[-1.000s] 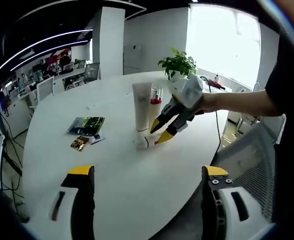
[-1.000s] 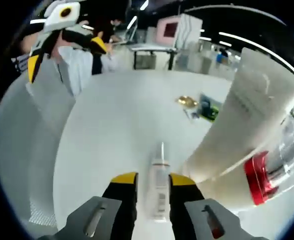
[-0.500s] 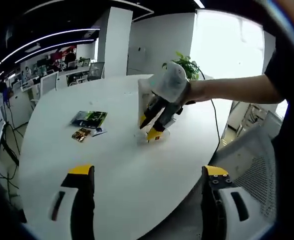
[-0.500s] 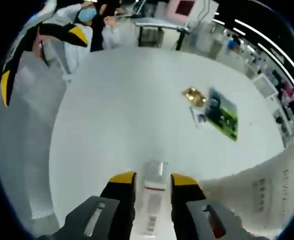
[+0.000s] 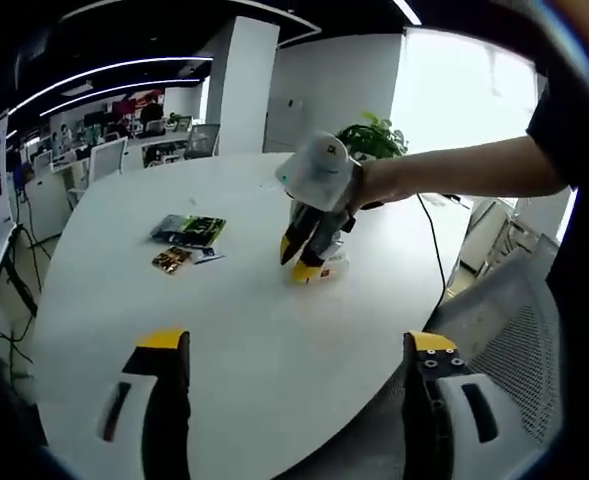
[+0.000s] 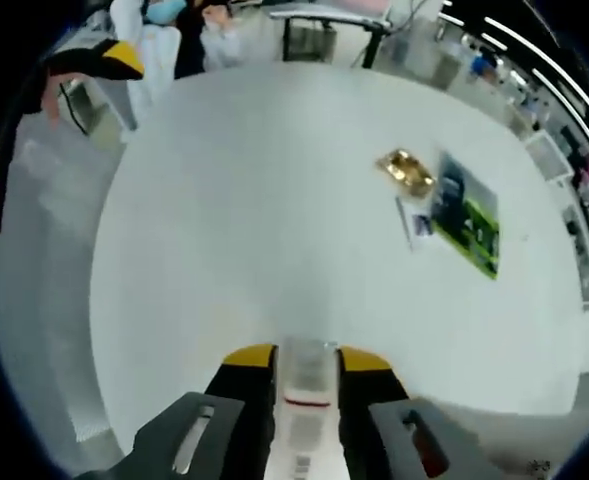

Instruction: Arrange the skincare products in the storage area until every visible bottle or jar stands upright without overlapping.

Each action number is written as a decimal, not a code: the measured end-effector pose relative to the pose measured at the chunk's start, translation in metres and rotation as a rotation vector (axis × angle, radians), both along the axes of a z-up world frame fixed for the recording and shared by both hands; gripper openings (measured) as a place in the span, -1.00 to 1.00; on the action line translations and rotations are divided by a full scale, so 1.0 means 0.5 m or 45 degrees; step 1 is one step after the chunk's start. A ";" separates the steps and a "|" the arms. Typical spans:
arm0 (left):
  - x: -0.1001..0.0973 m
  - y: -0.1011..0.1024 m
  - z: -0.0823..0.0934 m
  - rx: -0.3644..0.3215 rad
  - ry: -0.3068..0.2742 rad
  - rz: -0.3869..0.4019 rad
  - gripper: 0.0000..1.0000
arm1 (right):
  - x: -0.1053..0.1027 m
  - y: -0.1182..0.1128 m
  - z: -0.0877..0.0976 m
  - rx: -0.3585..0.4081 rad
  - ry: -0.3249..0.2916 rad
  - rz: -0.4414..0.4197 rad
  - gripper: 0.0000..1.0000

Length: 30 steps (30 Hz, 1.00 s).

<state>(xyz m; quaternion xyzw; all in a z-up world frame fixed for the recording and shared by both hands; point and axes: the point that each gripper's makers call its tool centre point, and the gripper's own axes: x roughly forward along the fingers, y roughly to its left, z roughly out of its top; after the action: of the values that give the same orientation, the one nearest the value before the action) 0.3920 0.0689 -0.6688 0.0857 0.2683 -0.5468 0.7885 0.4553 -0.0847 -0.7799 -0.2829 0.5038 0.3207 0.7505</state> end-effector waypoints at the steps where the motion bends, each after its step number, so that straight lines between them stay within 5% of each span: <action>1: 0.000 0.000 -0.001 -0.003 0.003 0.003 0.66 | 0.001 0.000 -0.002 -0.001 0.002 -0.001 -0.73; 18: 0.011 0.002 -0.008 0.004 0.020 0.021 0.64 | 0.004 0.007 0.001 0.018 0.007 0.066 -0.81; 30: 0.001 -0.005 -0.005 0.012 0.018 0.006 0.64 | 0.010 0.012 0.054 0.083 -0.086 0.063 -0.83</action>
<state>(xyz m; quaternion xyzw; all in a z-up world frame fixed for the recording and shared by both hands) 0.3926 0.0662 -0.6714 0.0848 0.2766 -0.5444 0.7873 0.4603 -0.0786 -0.7529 -0.2815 0.4603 0.3456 0.7678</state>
